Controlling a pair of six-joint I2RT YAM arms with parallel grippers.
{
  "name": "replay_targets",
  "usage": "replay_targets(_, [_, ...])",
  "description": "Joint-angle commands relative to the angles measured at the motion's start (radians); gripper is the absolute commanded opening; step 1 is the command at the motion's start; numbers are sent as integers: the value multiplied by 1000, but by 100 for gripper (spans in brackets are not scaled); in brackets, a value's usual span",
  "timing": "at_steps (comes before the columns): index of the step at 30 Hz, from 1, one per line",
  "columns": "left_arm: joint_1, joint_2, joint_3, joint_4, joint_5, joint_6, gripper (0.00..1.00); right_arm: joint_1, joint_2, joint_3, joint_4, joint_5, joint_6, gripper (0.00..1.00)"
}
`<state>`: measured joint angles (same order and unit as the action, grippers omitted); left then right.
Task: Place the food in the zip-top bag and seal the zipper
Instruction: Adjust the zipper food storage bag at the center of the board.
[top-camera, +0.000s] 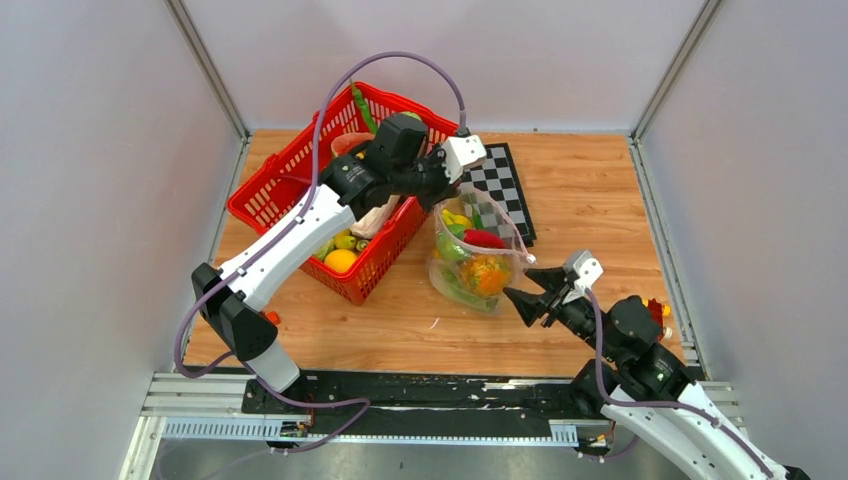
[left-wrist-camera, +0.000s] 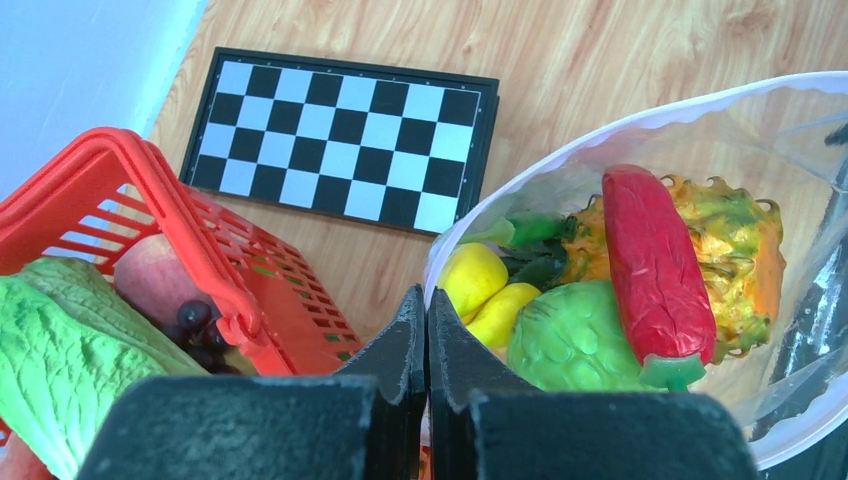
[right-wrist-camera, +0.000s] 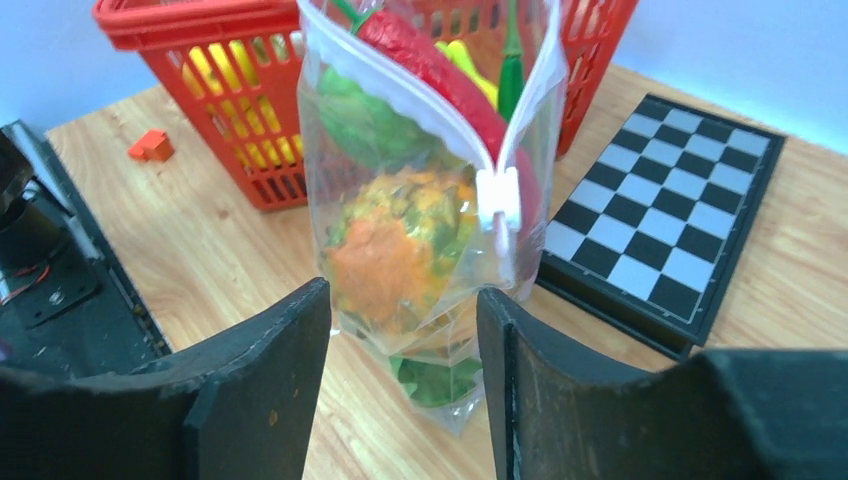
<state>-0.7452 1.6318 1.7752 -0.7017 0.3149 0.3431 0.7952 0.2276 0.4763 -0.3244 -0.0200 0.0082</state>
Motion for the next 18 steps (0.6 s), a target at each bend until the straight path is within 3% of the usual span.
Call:
replay_targets(1, [4,-32,-12,54,34,2,0,-1,-42,-13,136,93,-37,52])
replay_targets(3, [4,-33,-13,53,36,1,0,-1,-49,-39,182,116,-40,45])
replay_targets(6, [5,-38,-21,56,38,-3,0,-1,-13,-43,205,44,-77,43])
replay_targets(10, [4,-45,-27,56,37,-8,0,-1,-6,-64,260,61,-77,37])
replay_targets(18, [5,-52,-27,59,49,-7,0,-2,-24,-88,314,211,-116,38])
